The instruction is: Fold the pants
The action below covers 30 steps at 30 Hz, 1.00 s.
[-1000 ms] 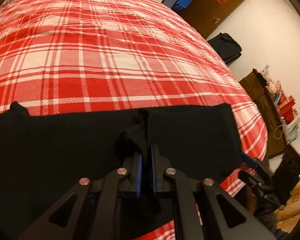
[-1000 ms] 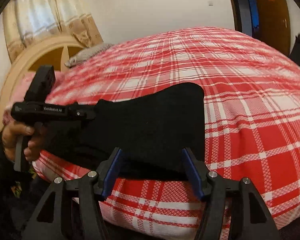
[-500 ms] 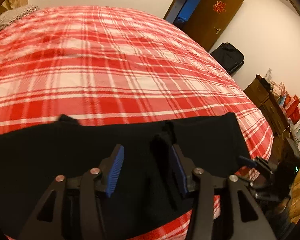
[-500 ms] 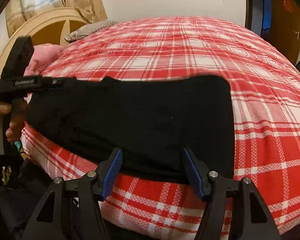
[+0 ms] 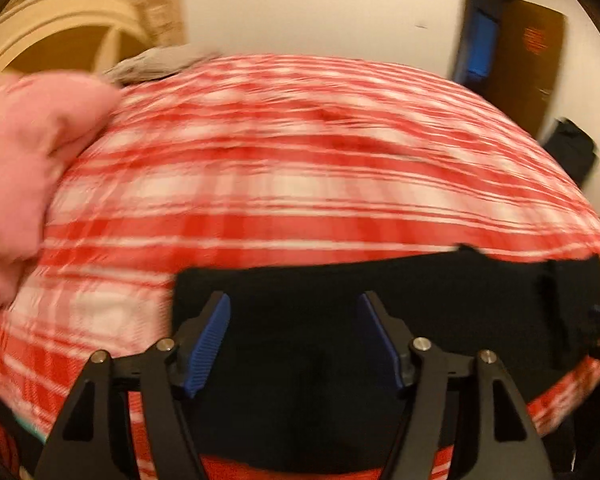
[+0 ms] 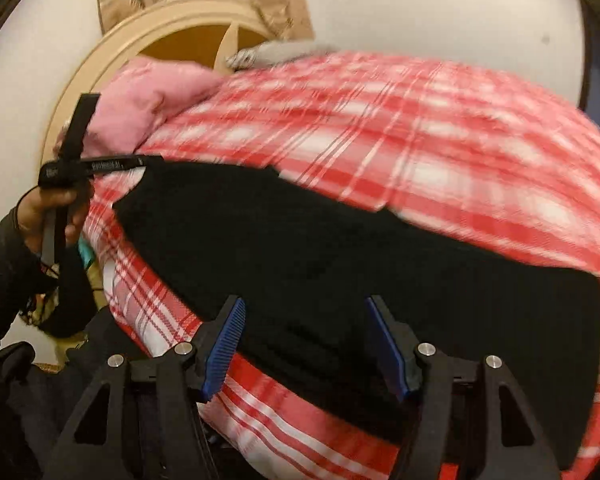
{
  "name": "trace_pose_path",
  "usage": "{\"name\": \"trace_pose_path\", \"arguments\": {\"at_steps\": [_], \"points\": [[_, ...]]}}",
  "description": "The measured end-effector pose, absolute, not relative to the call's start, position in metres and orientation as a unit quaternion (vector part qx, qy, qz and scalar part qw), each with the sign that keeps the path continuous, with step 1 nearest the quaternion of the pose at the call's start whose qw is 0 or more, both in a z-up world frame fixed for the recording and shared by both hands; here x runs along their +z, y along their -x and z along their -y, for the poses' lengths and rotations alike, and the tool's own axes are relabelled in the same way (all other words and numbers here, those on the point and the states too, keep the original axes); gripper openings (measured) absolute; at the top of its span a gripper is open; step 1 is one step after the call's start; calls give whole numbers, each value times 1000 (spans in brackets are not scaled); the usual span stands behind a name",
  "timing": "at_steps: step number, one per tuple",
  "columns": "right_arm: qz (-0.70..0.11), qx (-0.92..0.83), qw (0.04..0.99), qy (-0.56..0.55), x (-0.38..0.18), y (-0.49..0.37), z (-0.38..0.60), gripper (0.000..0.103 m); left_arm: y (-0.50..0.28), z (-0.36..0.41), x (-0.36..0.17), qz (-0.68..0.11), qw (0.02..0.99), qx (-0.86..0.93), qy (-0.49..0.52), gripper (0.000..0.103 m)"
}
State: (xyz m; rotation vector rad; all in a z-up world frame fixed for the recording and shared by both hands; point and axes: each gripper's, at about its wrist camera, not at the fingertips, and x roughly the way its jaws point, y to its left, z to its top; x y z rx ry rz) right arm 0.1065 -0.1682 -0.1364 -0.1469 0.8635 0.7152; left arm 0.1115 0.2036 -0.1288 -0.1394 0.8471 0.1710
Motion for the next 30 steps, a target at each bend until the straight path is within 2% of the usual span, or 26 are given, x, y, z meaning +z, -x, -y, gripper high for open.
{"name": "trace_pose_path", "arguments": {"at_steps": [3,7,10,13,14,16,18,24,28,29,30], "points": [[-450,332,825,83,-158,-113,157,64,-104,-228,-145,-419,897,104,92,69],[-437,332,833,73,-148,-106,165,64,-102,-241,-168,-430,888,110,119,70],[-437,316,840,63,-149,-108,171,62,-102,-237,-172,-425,891,113,113,75],[-436,303,844,70,-154,-107,166,37,-102,-236,-172,-425,891,115,113,78],[-433,298,847,73,-154,-107,166,25,-103,-238,-171,-425,891,114,112,78],[-431,298,850,60,-152,-110,169,21,-103,-237,-171,-425,891,114,114,78],[-425,293,854,63,-149,-111,171,8,-102,-239,-171,-424,891,112,118,79],[-415,299,855,83,-141,-95,172,7,-98,-239,-172,-422,892,113,115,79],[-429,296,849,92,-159,-101,169,8,-97,-238,-173,-419,894,114,106,79],[-428,297,849,84,-159,-102,170,10,-96,-237,-173,-419,895,115,105,79],[-427,298,850,81,-157,-101,171,18,-95,-237,-172,-418,895,113,104,79]]}}
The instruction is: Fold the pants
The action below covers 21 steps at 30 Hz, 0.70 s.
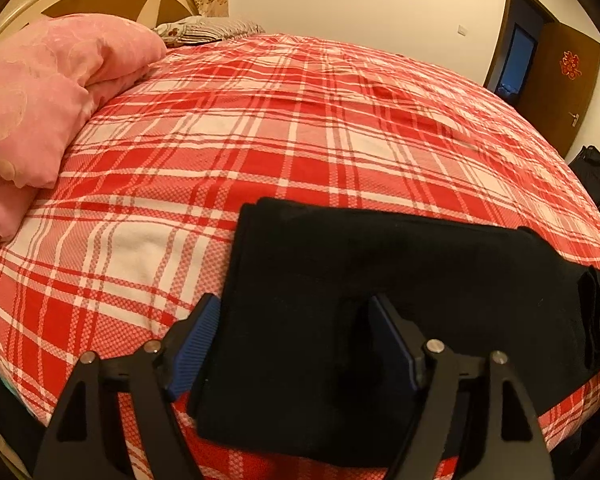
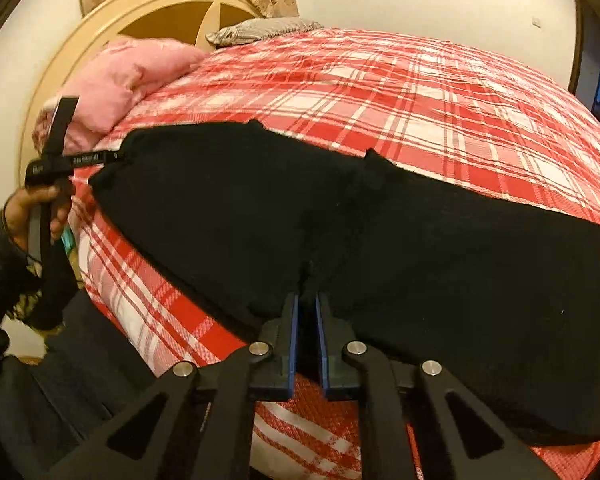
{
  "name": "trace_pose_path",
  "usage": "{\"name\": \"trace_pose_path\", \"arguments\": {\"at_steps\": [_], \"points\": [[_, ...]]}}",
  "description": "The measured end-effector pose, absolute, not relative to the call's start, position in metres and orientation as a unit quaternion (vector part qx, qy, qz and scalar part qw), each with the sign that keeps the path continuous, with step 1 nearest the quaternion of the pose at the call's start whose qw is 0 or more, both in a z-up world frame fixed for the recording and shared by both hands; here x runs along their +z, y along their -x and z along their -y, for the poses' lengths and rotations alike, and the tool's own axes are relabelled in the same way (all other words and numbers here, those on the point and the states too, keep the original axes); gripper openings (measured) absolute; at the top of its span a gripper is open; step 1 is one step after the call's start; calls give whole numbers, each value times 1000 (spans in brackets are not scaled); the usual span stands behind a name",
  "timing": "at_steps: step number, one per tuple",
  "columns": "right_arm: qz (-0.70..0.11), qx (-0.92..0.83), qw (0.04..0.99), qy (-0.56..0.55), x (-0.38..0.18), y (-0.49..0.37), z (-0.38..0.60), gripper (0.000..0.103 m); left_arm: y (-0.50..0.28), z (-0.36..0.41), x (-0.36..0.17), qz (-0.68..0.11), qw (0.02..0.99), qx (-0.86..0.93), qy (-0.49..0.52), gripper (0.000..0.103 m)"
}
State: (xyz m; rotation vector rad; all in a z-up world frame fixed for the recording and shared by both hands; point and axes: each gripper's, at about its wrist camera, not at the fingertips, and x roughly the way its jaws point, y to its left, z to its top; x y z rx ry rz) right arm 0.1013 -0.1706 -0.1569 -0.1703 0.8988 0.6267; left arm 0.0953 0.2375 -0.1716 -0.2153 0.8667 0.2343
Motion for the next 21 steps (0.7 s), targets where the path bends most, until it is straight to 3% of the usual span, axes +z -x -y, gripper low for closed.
{"name": "trace_pose_path", "arguments": {"at_steps": [1,2,3,13,17,21], "points": [[-423,300,851,85,-153,-99,170,27,-94,-237,-170,-416,897,111,101,79],[-410,304,855,92,-147,-95,171,51,-92,-239,-169,-413,898,113,96,79],[-394,306,861,93,-143,-91,173,58,-91,-240,-169,-412,899,117,93,79],[-366,315,875,46,-132,-89,186,58,-87,-253,-178,-400,900,105,137,76],[-363,314,876,50,-134,-85,181,58,-90,-249,-177,-396,904,97,129,67],[-367,314,873,59,-139,-83,177,58,-86,-252,-174,-397,903,85,137,50]]}}
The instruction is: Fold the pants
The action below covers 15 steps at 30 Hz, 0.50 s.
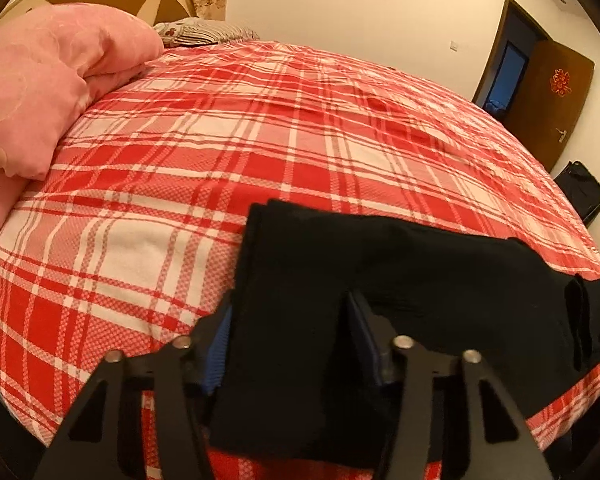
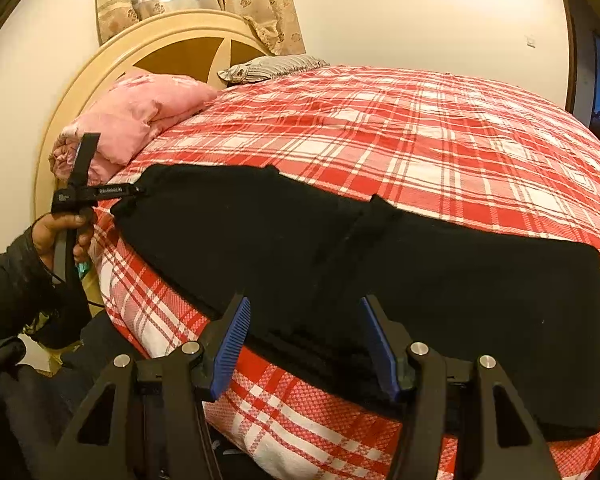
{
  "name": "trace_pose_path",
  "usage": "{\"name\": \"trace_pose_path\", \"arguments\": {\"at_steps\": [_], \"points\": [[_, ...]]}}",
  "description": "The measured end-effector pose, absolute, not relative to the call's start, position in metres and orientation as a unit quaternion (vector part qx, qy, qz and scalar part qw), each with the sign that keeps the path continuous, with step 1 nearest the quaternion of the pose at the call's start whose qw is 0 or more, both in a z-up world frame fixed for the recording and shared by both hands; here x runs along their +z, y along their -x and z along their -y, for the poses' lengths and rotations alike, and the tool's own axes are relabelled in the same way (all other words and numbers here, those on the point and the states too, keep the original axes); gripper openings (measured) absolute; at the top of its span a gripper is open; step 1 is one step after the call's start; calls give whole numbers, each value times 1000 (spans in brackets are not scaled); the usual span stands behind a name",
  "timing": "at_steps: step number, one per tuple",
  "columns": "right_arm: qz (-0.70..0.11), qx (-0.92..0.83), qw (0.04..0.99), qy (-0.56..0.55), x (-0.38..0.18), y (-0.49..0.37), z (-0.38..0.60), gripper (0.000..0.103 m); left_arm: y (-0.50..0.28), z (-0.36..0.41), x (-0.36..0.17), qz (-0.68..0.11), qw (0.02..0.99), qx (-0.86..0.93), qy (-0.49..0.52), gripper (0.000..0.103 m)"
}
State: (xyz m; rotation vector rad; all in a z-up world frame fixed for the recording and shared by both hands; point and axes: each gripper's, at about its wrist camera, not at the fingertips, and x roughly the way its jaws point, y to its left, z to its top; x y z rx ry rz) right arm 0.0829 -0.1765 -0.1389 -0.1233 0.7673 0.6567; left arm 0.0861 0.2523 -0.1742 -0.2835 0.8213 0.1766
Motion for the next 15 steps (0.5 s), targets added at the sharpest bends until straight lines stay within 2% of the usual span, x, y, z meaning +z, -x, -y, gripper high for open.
{"name": "trace_pose_path", "arguments": {"at_steps": [2,4,5,7,9,11,12,13,15], "points": [[-368,314,873,64,-141,-82,175,58,-83,-253,-172,-397,903,76,147,43],[-367,314,873,65,-141,-81,173,58,-83,-253,-173,-396,904,73,146,42],[-367,314,873,65,-141,-81,173,58,-84,-254,-174,-396,904,73,147,43],[-367,313,874,66,-141,-81,173,59,-87,-256,-176,-390,905,76,150,53],[-364,310,876,66,-140,-81,174,58,-91,-254,-179,-384,910,74,139,55],[-360,305,879,63,-138,-81,176,59,-92,-253,-177,-388,908,70,139,47],[-355,300,883,59,-135,-81,180,59,-92,-253,-175,-391,906,59,148,31],[-351,296,887,54,-133,-82,183,59,-92,-254,-172,-394,904,42,162,22],[-348,286,892,44,-129,-85,189,59,-88,-251,-164,-397,901,37,172,21]]}}
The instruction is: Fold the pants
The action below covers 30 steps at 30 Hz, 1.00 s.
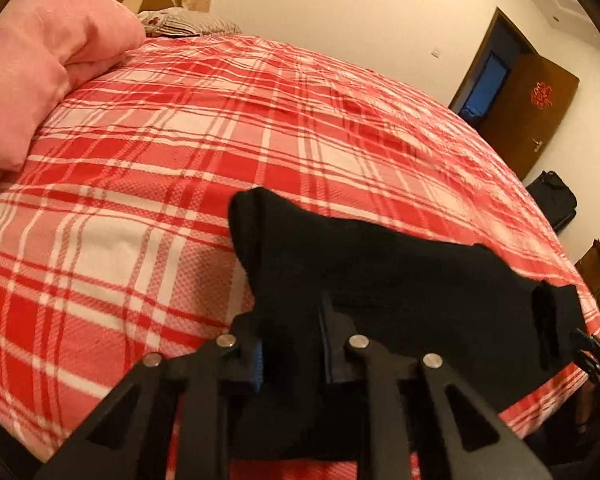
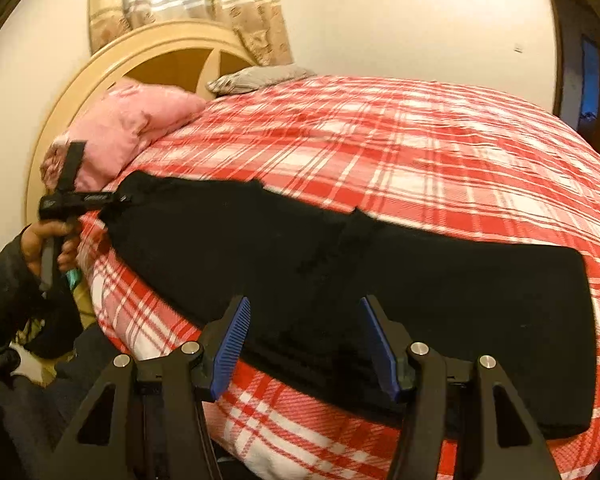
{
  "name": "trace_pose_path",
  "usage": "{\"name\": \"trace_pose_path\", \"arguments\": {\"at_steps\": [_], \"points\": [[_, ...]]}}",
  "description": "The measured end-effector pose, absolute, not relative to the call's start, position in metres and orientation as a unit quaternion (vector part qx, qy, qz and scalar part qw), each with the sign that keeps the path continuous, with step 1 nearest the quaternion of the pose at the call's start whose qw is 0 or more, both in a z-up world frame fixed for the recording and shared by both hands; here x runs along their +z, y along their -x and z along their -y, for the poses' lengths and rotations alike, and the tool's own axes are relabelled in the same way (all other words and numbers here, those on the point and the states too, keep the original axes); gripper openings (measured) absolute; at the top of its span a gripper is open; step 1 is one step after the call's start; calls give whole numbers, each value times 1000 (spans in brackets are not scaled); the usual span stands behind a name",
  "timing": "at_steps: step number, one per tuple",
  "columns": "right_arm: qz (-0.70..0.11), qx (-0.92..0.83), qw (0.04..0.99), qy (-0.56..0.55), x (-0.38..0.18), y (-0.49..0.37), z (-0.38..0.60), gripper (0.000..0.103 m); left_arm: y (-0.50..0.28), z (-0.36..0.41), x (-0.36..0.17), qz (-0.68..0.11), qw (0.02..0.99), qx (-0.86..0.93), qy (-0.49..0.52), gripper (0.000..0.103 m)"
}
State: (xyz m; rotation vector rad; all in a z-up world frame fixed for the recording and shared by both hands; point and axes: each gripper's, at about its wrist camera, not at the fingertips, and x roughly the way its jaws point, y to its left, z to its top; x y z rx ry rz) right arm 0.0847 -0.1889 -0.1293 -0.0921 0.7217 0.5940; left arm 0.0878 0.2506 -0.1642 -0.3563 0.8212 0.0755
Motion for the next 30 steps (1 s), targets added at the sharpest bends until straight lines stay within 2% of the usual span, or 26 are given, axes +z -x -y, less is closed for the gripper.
{"name": "trace_pose_path", "arguments": {"at_steps": [9,17,30], "points": [[-329,218,919,-12,-106,-99,230,59,-75,-228,-108,-374,886,-47,268,21],[-320,156,932,-61,-88,-103,277,59,-92,-146,-63,-362,890,-154,232,21],[-308,90,942,-94,-89,-89,343,61,-147,-20,-41,-403,851,-271,202,21]]}}
